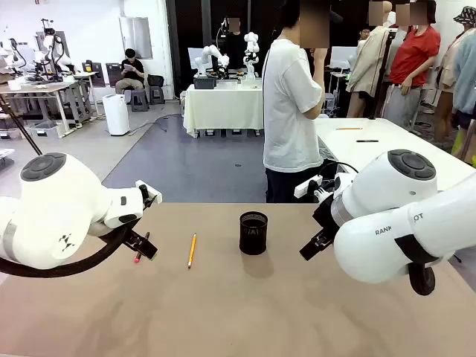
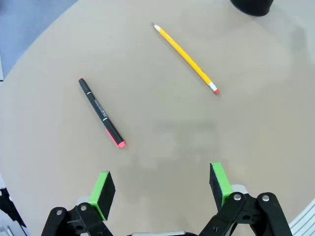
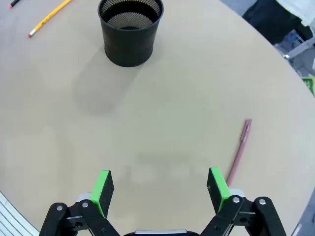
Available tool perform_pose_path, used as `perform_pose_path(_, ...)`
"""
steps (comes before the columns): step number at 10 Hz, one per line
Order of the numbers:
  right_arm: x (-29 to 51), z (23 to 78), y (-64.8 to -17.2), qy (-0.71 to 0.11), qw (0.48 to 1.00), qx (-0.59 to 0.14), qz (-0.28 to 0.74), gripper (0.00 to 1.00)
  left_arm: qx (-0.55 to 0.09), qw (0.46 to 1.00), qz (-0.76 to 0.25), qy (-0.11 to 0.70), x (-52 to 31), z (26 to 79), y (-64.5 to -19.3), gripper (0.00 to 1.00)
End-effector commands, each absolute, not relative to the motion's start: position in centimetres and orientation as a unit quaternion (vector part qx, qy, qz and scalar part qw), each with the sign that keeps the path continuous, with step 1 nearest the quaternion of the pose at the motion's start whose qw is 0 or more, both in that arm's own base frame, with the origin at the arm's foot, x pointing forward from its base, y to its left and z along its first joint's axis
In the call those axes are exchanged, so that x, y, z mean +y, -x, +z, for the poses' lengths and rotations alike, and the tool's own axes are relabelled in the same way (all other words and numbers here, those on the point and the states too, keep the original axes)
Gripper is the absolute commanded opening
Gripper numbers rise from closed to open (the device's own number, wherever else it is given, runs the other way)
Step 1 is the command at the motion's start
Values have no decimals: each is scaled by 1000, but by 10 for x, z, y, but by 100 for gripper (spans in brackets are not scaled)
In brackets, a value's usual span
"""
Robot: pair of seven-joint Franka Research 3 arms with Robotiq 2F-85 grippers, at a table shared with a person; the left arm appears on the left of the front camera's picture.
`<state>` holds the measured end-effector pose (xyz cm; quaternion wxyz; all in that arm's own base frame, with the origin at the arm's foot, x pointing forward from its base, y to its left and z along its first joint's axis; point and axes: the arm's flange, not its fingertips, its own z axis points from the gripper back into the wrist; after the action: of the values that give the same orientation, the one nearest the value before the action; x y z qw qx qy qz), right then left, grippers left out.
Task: Place the pens into the pen holder.
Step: Pick up a writing instrument from the table and place it into the Pen holder.
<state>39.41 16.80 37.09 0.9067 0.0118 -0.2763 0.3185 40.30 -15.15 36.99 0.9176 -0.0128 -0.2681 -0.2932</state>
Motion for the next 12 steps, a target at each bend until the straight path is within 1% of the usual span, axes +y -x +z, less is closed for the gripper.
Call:
perform_pose_path(1, 168, 371, -394, -12, 907, -276, 319, 100, -268, 918, -293, 13, -152, 370, -403, 100)
perform_pose_path(12, 168, 371, -394, -12, 907, -276, 319, 100, -268, 918, -293, 13, -152, 370, -403, 100)
